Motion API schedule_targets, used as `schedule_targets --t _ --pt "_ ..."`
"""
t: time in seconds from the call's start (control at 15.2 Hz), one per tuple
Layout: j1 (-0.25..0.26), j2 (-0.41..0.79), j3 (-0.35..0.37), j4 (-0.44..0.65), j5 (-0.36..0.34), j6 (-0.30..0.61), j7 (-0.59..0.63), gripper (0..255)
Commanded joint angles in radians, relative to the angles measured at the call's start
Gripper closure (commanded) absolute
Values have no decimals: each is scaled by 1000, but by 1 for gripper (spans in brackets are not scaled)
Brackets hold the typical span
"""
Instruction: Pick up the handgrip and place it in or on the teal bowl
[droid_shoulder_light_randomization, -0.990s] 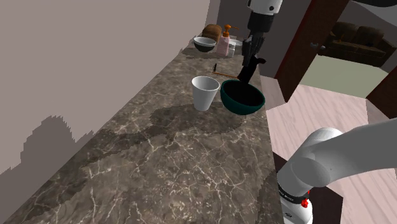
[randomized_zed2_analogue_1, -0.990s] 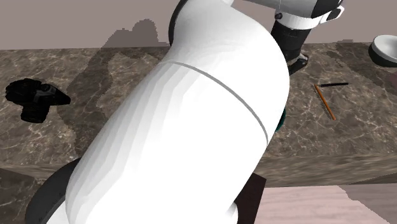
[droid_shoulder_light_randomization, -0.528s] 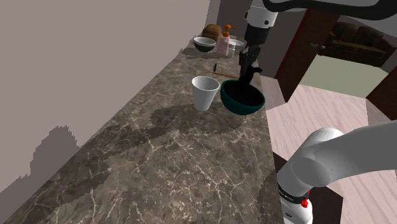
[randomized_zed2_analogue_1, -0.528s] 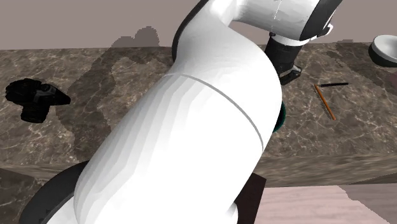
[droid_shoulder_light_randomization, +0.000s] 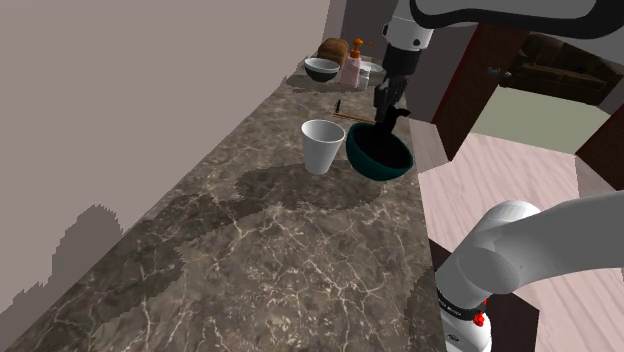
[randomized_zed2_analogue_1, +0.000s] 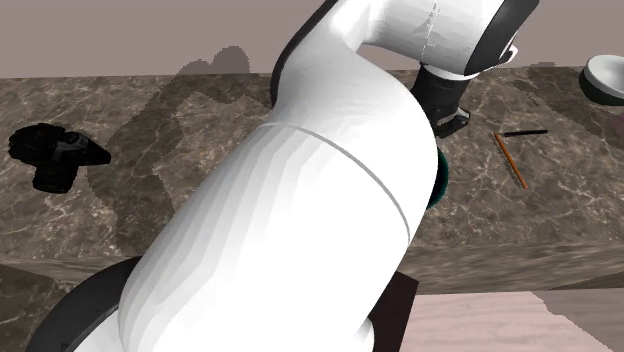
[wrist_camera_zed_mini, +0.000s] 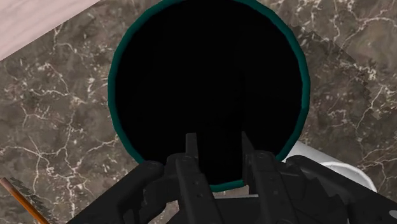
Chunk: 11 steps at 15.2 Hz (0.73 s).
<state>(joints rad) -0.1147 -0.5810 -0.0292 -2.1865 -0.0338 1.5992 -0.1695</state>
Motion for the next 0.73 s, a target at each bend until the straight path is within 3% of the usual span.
schedule_targets --t 0.0,0.07,0.4,0.66 --pt "0 3 0 -5 0 -2 0 255" --pt "-1 3 -2 -3 -1 -3 -2 0" --pt "0 3 0 -5 0 -2 0 0" --pt "1 40 2 153 2 -123 -1 0"
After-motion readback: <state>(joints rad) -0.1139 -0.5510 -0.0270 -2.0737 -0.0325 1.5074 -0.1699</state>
